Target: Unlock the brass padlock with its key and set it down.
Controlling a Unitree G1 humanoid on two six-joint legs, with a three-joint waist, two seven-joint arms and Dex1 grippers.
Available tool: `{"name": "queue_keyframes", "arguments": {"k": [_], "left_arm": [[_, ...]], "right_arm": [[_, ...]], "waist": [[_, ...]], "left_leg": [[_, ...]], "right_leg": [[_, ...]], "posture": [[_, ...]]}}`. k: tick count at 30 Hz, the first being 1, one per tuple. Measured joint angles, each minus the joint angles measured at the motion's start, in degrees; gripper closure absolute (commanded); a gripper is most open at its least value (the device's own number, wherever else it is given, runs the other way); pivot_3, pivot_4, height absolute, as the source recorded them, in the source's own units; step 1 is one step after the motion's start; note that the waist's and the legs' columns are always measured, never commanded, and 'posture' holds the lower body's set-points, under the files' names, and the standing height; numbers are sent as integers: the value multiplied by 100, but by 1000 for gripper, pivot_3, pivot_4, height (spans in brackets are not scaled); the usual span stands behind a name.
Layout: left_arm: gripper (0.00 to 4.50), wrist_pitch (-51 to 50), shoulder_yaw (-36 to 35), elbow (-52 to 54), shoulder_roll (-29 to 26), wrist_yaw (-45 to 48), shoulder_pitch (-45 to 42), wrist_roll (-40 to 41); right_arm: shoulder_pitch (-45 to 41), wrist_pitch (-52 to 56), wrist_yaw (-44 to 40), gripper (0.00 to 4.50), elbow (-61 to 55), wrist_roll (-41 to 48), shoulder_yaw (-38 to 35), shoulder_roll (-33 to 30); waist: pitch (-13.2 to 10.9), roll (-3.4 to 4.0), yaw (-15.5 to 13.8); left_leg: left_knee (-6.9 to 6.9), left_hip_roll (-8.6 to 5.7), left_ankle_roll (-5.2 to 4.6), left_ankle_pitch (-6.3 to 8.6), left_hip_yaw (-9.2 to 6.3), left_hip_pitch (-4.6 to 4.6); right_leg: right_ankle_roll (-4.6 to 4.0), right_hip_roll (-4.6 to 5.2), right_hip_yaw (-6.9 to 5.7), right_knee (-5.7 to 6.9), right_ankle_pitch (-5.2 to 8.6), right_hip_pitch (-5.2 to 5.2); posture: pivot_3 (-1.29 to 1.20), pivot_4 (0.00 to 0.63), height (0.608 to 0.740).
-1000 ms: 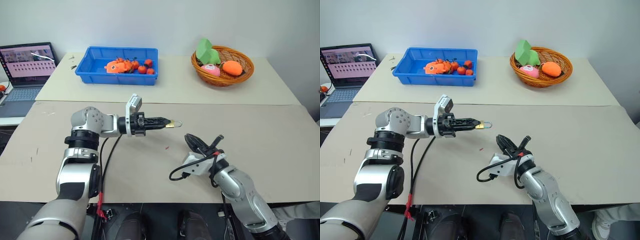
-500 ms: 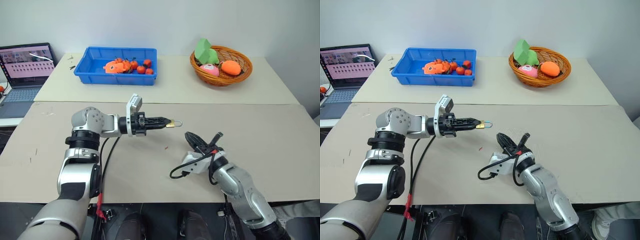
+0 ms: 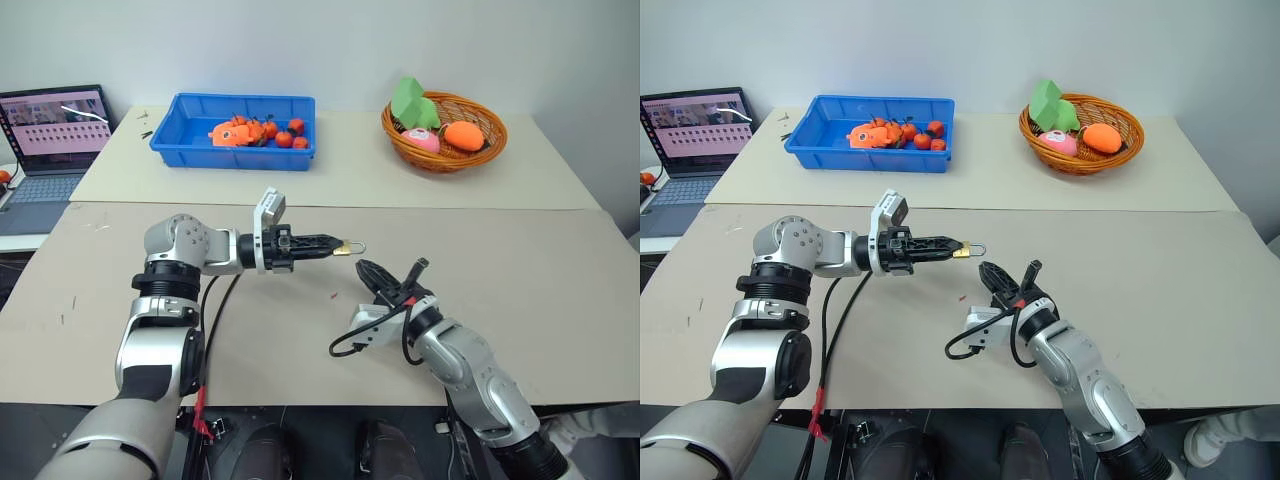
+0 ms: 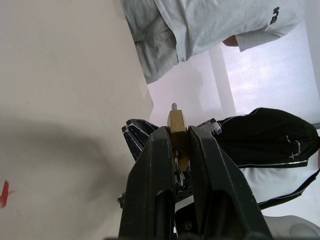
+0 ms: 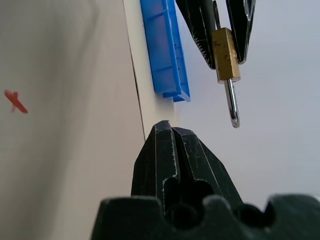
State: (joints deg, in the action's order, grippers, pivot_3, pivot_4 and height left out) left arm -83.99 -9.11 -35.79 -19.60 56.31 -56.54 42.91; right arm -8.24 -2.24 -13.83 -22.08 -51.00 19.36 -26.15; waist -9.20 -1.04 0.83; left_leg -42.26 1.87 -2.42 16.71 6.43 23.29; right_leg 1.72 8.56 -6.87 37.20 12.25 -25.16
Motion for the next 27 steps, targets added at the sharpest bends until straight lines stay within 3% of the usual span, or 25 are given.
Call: {"name": "queue_keyframes", "arguments": {"k": [27], "left_arm": [[4487,-1,33,7,-43,69,16,0]], "right_arm": [[-208,-98,-438,4287,-228,87,-254,7]], "waist": [[0,0,1]], "left_leg": [[-1,0,0,0,0,0]], "right_leg": [[0,0,0,0,0,0]], "posture": [[0,150,692]]}}
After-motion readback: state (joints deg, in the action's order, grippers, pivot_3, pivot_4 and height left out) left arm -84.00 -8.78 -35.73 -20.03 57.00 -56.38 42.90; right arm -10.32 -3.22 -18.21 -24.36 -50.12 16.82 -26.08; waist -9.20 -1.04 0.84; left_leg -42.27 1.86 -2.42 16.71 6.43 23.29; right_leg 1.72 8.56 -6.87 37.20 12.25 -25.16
